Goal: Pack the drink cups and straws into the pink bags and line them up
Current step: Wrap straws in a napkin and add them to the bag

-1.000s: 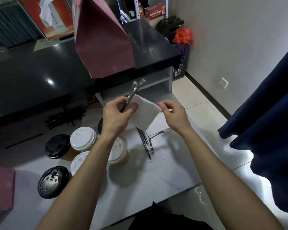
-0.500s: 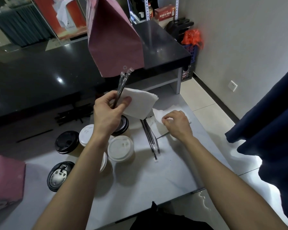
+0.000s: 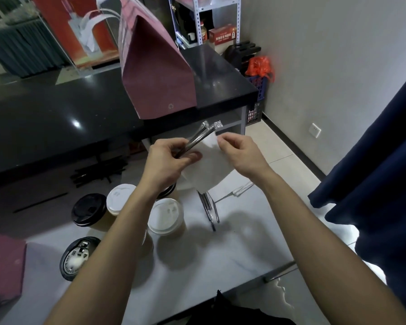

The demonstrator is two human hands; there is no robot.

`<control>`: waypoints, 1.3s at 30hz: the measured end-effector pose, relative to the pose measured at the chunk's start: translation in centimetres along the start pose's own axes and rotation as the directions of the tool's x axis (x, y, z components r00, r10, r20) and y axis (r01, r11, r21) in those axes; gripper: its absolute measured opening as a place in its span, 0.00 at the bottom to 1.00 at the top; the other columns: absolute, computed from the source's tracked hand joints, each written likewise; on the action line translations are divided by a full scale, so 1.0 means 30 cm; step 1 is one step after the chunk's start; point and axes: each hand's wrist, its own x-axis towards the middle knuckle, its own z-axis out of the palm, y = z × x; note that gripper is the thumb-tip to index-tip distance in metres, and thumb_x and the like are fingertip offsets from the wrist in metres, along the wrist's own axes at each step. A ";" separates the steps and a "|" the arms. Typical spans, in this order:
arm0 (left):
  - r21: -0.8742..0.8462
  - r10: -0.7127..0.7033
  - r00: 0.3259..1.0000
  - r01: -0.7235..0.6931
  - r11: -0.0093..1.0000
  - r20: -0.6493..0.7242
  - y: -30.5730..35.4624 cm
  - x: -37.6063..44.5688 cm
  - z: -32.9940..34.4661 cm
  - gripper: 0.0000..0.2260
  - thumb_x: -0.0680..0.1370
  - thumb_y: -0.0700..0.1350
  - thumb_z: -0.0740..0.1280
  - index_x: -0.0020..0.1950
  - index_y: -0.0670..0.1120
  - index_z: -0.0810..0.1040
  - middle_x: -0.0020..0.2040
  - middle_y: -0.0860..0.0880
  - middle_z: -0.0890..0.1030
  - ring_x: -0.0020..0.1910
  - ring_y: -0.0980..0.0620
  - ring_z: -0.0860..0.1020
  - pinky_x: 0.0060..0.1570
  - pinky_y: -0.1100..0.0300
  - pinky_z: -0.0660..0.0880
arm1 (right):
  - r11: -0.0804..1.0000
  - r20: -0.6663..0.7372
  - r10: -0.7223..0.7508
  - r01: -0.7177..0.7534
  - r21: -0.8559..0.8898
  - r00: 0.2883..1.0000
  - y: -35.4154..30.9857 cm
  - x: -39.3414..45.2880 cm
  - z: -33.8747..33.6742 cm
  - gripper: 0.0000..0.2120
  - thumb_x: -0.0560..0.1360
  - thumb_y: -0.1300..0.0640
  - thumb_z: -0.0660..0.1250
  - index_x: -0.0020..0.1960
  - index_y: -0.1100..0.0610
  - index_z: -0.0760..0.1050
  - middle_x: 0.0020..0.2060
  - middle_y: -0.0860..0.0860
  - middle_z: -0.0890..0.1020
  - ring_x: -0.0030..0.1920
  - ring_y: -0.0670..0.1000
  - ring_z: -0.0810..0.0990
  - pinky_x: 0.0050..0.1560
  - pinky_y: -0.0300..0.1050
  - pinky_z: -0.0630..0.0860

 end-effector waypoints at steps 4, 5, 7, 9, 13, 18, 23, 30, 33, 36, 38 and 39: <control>-0.025 -0.037 0.997 0.036 0.999 -0.060 0.004 0.003 0.004 0.05 0.77 0.45 0.82 0.46 0.49 0.88 0.38 0.52 0.85 0.39 0.57 0.80 0.44 0.57 0.77 | 1.000 0.171 -0.016 0.014 0.017 0.985 -0.036 -0.048 -0.007 0.06 0.82 0.49 0.75 0.51 0.51 0.87 0.45 0.45 0.89 0.47 0.46 0.87 0.52 0.46 0.83; -0.018 -0.041 0.996 0.039 0.999 -0.078 0.005 0.003 0.006 0.05 0.77 0.46 0.82 0.49 0.50 0.88 0.41 0.53 0.86 0.41 0.57 0.82 0.45 0.60 0.78 | 0.999 0.163 0.000 0.005 -0.036 0.987 -0.032 -0.050 -0.008 0.05 0.81 0.53 0.77 0.55 0.52 0.87 0.48 0.48 0.90 0.50 0.50 0.89 0.56 0.53 0.85; -0.021 -0.077 0.988 0.075 0.997 -0.133 0.014 0.007 0.011 0.09 0.80 0.53 0.79 0.57 0.52 0.86 0.47 0.56 0.87 0.46 0.60 0.84 0.47 0.64 0.79 | 0.987 0.052 0.038 -0.029 -0.156 0.998 -0.020 -0.047 -0.006 0.04 0.80 0.58 0.76 0.54 0.54 0.86 0.45 0.51 0.90 0.48 0.55 0.89 0.55 0.62 0.85; -0.129 -0.187 0.964 0.164 0.978 -0.191 0.024 0.015 0.019 0.10 0.86 0.56 0.70 0.57 0.50 0.84 0.46 0.57 0.85 0.39 0.62 0.81 0.39 0.66 0.76 | 0.973 -0.091 0.051 -0.070 -0.221 0.995 -0.014 -0.045 -0.008 0.03 0.79 0.58 0.75 0.52 0.55 0.87 0.43 0.51 0.89 0.46 0.56 0.88 0.52 0.63 0.84; -0.513 -0.363 0.917 0.233 0.826 -0.168 0.053 0.019 0.026 0.16 0.91 0.51 0.60 0.51 0.47 0.83 0.42 0.51 0.78 0.38 0.54 0.74 0.43 0.59 0.71 | 0.957 -0.224 0.023 -0.086 -0.276 0.974 -0.028 -0.039 0.001 0.04 0.79 0.55 0.74 0.52 0.54 0.87 0.41 0.47 0.88 0.44 0.50 0.87 0.50 0.57 0.84; -0.535 -0.382 0.912 0.251 0.807 -0.149 0.052 0.001 0.031 0.15 0.90 0.55 0.61 0.54 0.50 0.85 0.39 0.60 0.82 0.43 0.60 0.79 0.46 0.65 0.76 | 0.973 -0.099 -0.019 -0.004 -0.230 0.995 -0.086 -0.038 0.091 0.06 0.80 0.53 0.76 0.55 0.53 0.88 0.42 0.48 0.89 0.45 0.51 0.89 0.50 0.58 0.85; -0.666 -0.366 0.918 0.176 0.725 -0.156 0.017 -0.027 -0.006 0.13 0.88 0.51 0.65 0.60 0.43 0.85 0.35 0.53 0.76 0.31 0.57 0.69 0.32 0.64 0.69 | 0.976 0.047 -0.071 0.079 -0.204 0.996 -0.116 -0.051 0.182 0.05 0.81 0.52 0.75 0.50 0.52 0.88 0.36 0.45 0.87 0.37 0.44 0.84 0.39 0.47 0.78; -0.690 -0.360 0.912 0.132 0.712 -0.197 -0.008 -0.129 -0.151 0.12 0.84 0.44 0.72 0.63 0.37 0.85 0.50 0.41 0.85 0.43 0.50 0.83 0.44 0.60 0.80 | 0.950 0.139 -0.114 0.149 -0.275 0.984 -0.189 -0.055 0.308 0.14 0.79 0.47 0.78 0.36 0.44 0.80 0.27 0.40 0.78 0.30 0.42 0.74 0.32 0.36 0.67; -0.591 -0.363 0.883 0.129 0.796 -0.297 -0.021 -0.188 -0.254 0.16 0.77 0.46 0.78 0.61 0.37 0.87 0.50 0.41 0.87 0.43 0.52 0.83 0.43 0.61 0.77 | 0.916 0.223 -0.141 0.213 -0.339 0.964 -0.239 -0.048 0.392 0.18 0.80 0.50 0.77 0.34 0.42 0.76 0.27 0.37 0.78 0.31 0.41 0.75 0.32 0.34 0.66; -0.536 -0.342 0.876 0.119 0.836 -0.340 -0.034 -0.265 -0.375 0.17 0.71 0.51 0.80 0.55 0.42 0.89 0.47 0.42 0.89 0.44 0.52 0.83 0.45 0.59 0.77 | 0.861 0.320 -0.178 0.305 -0.407 0.930 -0.306 -0.044 0.495 0.16 0.79 0.50 0.77 0.36 0.43 0.77 0.30 0.41 0.79 0.33 0.42 0.76 0.33 0.34 0.67; -0.492 -0.317 0.874 0.106 0.864 -0.368 -0.044 -0.323 -0.476 0.17 0.71 0.52 0.81 0.55 0.45 0.89 0.46 0.46 0.88 0.43 0.54 0.82 0.42 0.60 0.74 | 0.821 0.367 -0.198 0.358 -0.445 0.909 -0.358 -0.041 0.583 0.15 0.79 0.51 0.77 0.36 0.49 0.77 0.31 0.45 0.79 0.34 0.45 0.77 0.34 0.40 0.69; -0.474 -0.303 0.871 0.095 0.876 -0.386 -0.053 -0.354 -0.536 0.18 0.71 0.52 0.81 0.56 0.45 0.88 0.46 0.47 0.87 0.43 0.53 0.81 0.42 0.60 0.75 | 0.806 0.372 -0.218 0.381 -0.452 0.902 -0.385 -0.040 0.632 0.15 0.78 0.52 0.77 0.36 0.51 0.76 0.31 0.48 0.79 0.34 0.48 0.77 0.35 0.45 0.70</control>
